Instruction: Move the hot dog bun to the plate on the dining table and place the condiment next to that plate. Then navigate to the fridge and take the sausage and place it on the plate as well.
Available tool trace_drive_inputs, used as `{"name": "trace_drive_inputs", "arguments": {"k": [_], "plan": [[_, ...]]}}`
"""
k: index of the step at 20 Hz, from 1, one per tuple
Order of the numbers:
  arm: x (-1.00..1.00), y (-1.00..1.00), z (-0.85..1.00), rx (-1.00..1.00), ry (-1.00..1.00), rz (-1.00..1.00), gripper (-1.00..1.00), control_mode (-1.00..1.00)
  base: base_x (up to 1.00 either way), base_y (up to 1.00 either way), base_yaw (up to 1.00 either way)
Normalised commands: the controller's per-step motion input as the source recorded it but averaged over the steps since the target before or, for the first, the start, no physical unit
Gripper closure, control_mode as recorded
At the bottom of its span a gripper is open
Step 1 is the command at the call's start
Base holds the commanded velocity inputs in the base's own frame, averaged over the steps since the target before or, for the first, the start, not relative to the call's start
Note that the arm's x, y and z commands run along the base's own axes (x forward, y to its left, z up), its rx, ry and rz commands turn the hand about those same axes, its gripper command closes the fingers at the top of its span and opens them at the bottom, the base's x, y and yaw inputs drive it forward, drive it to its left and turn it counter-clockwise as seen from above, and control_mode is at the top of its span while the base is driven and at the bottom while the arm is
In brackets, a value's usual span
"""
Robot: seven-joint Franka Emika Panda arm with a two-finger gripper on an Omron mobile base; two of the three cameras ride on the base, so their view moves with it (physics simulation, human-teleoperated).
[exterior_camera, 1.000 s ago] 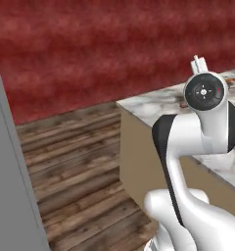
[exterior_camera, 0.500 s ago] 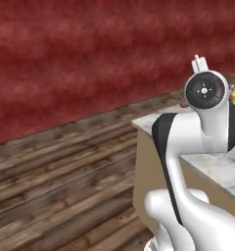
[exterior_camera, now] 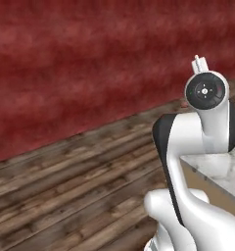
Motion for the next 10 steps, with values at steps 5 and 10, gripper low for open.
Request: {"name": "trace_drive_inputs", "arguments": {"k": [5,10], "plan": [[0.0,0.0,0.0,0.0,0.0,0.0,1.0,1.0,1.0,0.72,-0.3],[0.0,0.0,0.0,0.0,0.0,0.0,1.0,1.0,0.73,0.72,-0.51]]}}
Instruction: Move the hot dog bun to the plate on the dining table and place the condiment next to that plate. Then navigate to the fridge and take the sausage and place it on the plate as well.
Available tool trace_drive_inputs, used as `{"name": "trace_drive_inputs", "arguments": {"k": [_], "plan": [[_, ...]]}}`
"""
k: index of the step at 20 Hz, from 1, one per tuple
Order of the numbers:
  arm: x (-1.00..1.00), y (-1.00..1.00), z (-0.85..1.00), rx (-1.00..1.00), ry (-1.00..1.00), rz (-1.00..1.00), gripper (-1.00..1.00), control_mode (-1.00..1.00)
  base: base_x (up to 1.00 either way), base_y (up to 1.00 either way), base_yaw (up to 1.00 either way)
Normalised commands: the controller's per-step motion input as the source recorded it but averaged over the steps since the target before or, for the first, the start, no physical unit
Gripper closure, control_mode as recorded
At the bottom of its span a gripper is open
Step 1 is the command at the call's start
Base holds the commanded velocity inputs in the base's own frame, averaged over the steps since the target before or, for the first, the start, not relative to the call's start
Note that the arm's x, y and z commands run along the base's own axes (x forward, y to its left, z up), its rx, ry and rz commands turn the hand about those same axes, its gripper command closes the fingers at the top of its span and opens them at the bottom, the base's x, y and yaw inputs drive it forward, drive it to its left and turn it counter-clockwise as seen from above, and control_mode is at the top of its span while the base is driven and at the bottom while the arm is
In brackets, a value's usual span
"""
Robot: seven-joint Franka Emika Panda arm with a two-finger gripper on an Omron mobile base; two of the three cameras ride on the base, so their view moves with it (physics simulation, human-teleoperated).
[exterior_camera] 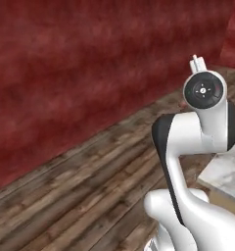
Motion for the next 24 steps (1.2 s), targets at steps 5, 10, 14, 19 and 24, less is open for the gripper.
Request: {"name": "trace_drive_inputs", "arguments": {"k": [5,10,14,19,24], "plan": [[0.0,0.0,0.0,0.0,0.0,0.0,1.0,1.0,0.59,0.74,-0.62],[0.0,0.0,0.0,0.0,0.0,0.0,1.0,1.0,0.6,0.7,-0.65],[0.0,0.0,0.0,0.0,0.0,0.0,1.0,1.0,0.63,0.7,-0.64],[0.0,0.0,0.0,0.0,0.0,0.0,1.0,1.0,0.67,0.73,-0.62],[0.0,0.0,0.0,0.0,0.0,0.0,1.0,1.0,0.87,0.7,-0.6]]}}
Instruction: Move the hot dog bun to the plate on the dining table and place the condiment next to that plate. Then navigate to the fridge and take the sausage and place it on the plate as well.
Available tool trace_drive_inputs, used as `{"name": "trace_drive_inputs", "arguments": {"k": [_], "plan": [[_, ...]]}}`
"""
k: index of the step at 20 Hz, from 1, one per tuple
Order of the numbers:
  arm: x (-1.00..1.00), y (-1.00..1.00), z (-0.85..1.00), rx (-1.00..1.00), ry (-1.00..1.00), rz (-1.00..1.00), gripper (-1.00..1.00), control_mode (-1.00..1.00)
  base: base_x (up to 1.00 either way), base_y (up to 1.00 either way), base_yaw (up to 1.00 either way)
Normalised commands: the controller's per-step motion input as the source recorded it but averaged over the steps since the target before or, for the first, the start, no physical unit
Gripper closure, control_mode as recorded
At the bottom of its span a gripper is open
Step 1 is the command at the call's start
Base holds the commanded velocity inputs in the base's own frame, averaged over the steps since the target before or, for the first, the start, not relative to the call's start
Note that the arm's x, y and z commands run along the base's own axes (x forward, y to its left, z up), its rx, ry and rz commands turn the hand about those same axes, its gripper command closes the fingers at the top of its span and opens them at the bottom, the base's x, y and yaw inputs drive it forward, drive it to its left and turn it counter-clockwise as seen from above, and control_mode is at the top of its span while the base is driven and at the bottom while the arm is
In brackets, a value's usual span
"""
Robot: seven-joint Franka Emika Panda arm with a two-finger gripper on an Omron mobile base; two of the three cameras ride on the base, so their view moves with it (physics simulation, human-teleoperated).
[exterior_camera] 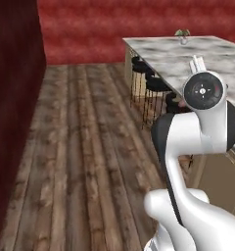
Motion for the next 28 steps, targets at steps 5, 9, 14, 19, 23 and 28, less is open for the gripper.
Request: {"name": "trace_drive_inputs", "arguments": {"k": [5,9,14,19,23,28], "plan": [[0.0,0.0,0.0,0.0,0.0,0.0,1.0,1.0,0.98,0.66,-0.6],[0.0,0.0,0.0,0.0,0.0,0.0,1.0,1.0,1.0,0.65,-0.59],[0.0,0.0,0.0,0.0,0.0,0.0,1.0,1.0,1.0,0.67,-0.59],[0.0,0.0,0.0,0.0,0.0,0.0,1.0,1.0,1.0,0.7,-0.56],[0.0,0.0,0.0,0.0,0.0,0.0,1.0,1.0,1.0,0.68,-0.58],[0.0,0.0,0.0,0.0,0.0,0.0,1.0,1.0,0.97,0.66,-0.58]]}}
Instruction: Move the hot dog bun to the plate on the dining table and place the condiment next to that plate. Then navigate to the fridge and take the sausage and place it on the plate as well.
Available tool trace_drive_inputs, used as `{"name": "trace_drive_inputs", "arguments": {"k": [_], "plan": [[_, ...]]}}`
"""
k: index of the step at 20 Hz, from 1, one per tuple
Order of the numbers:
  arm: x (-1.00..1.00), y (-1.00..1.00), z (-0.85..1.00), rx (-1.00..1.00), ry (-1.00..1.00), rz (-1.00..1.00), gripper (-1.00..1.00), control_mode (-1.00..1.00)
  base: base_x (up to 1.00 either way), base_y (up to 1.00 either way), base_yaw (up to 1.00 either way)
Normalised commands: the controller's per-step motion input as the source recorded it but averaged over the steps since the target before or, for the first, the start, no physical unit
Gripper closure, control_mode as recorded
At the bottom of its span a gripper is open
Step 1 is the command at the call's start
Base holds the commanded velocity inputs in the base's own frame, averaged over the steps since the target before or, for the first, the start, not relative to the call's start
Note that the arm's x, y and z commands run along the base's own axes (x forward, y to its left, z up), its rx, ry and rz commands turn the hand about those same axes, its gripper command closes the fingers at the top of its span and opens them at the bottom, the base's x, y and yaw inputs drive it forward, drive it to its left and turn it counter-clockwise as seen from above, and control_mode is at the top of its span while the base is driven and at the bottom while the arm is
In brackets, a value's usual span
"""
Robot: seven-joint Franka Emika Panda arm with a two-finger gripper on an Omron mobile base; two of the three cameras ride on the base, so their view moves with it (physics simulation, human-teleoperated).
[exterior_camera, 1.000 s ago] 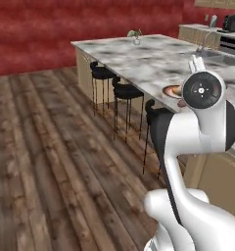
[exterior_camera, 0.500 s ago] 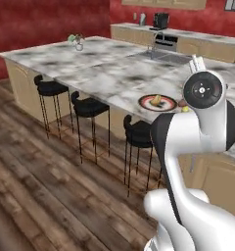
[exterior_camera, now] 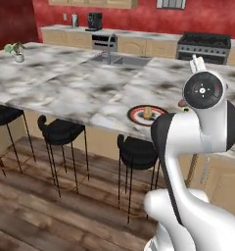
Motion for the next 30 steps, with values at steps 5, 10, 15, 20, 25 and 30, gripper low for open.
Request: {"name": "trace_drive_inputs", "arguments": {"k": [5,10,15,20,25,30], "plan": [[0.0,0.0,0.0,0.0,0.0,0.0,1.0,1.0,1.0,0.51,-0.56],[0.0,0.0,0.0,0.0,0.0,0.0,1.0,1.0,0.99,0.19,-0.49],[0.0,0.0,0.0,0.0,0.0,0.0,1.0,1.0,0.93,0.06,-0.44],[0.6,0.0,-0.4,0.07,0.13,-0.16,1.0,-1.0,0.4,0.0,-0.15],[1.0,0.12,-0.91,0.17,0.4,-0.05,1.0,-1.0,0.0,0.0,0.0],[0.89,0.11,-0.76,0.03,0.29,0.0,1.0,-1.0,0.0,0.0,0.0]]}}
